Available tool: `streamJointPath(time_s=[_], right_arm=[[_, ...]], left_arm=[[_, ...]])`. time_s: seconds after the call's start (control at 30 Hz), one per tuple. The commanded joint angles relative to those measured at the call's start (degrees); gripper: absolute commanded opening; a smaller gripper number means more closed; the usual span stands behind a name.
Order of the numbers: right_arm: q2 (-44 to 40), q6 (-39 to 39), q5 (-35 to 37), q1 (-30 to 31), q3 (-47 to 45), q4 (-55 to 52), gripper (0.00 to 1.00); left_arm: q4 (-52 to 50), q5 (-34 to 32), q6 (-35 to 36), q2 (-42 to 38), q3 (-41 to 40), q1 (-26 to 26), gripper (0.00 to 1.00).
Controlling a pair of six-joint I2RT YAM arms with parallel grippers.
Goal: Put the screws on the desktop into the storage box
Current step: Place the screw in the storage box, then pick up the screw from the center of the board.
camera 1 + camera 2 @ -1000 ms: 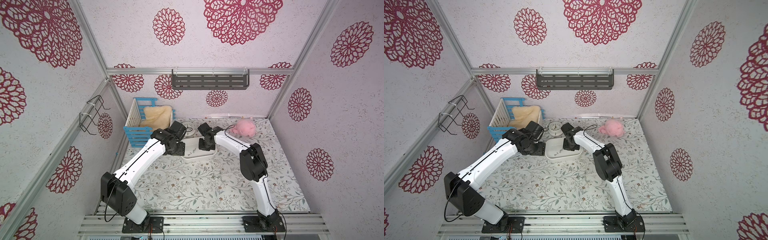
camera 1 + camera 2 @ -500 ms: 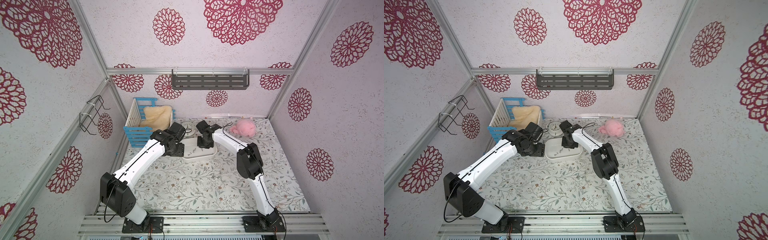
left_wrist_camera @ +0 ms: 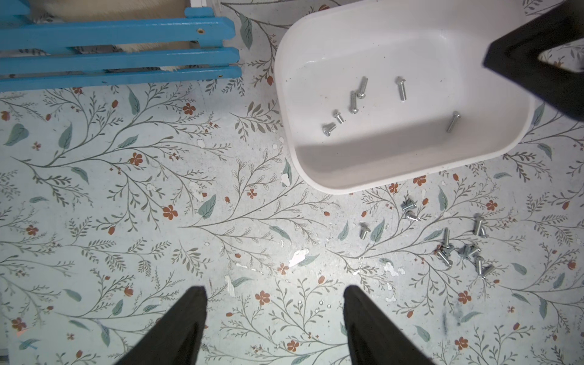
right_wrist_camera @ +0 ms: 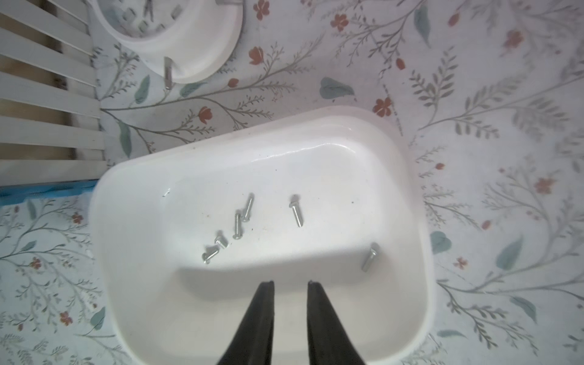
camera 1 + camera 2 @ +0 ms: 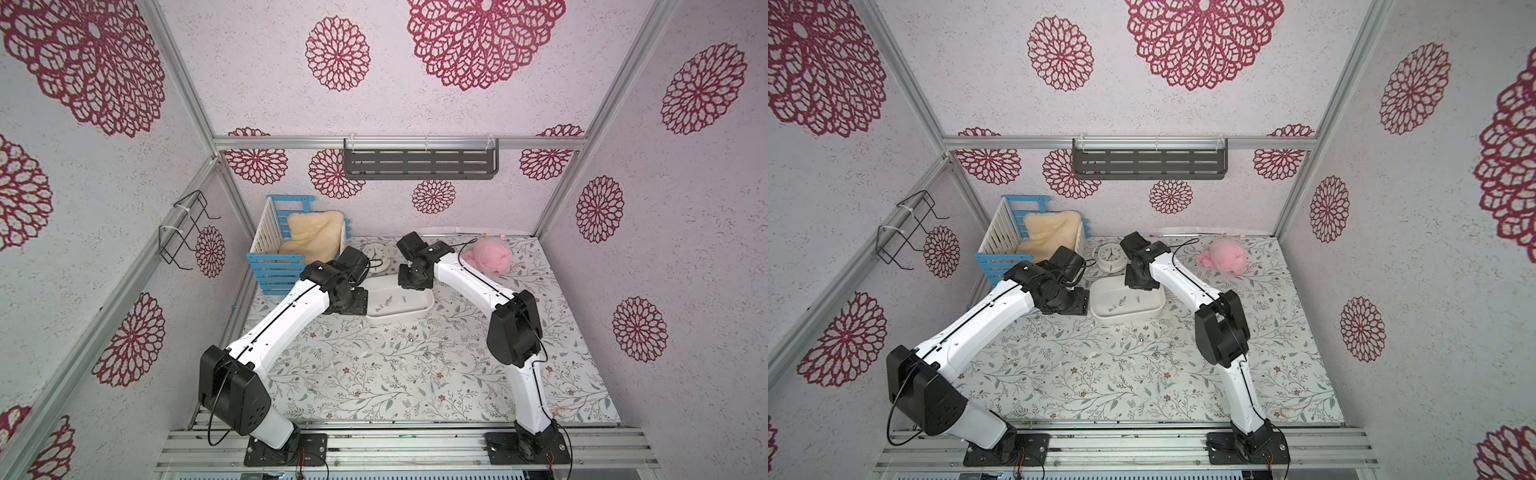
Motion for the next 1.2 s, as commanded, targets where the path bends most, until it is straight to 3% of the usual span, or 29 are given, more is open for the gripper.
streamJointPath(time_s=[0.0, 0.57, 1.17], right_arm=[[-8.23, 1.80, 2.78, 0.87, -3.32, 2.26, 0.24], [-32.07, 10.15, 3.53, 2.54, -35.26, 14.03, 0.25], [-39.67, 12.08, 4.66, 2.00, -45.31, 12.39, 0.26]], left_arm=[[1.45, 0.64, -1.01, -1.49, -0.91, -0.56, 0.73], [1.45, 3.37, -0.97, -2.06, -5.02, -4.12, 0.73], [5.17, 7.19, -2.76, 3.94, -4.18, -9.26, 0.65]])
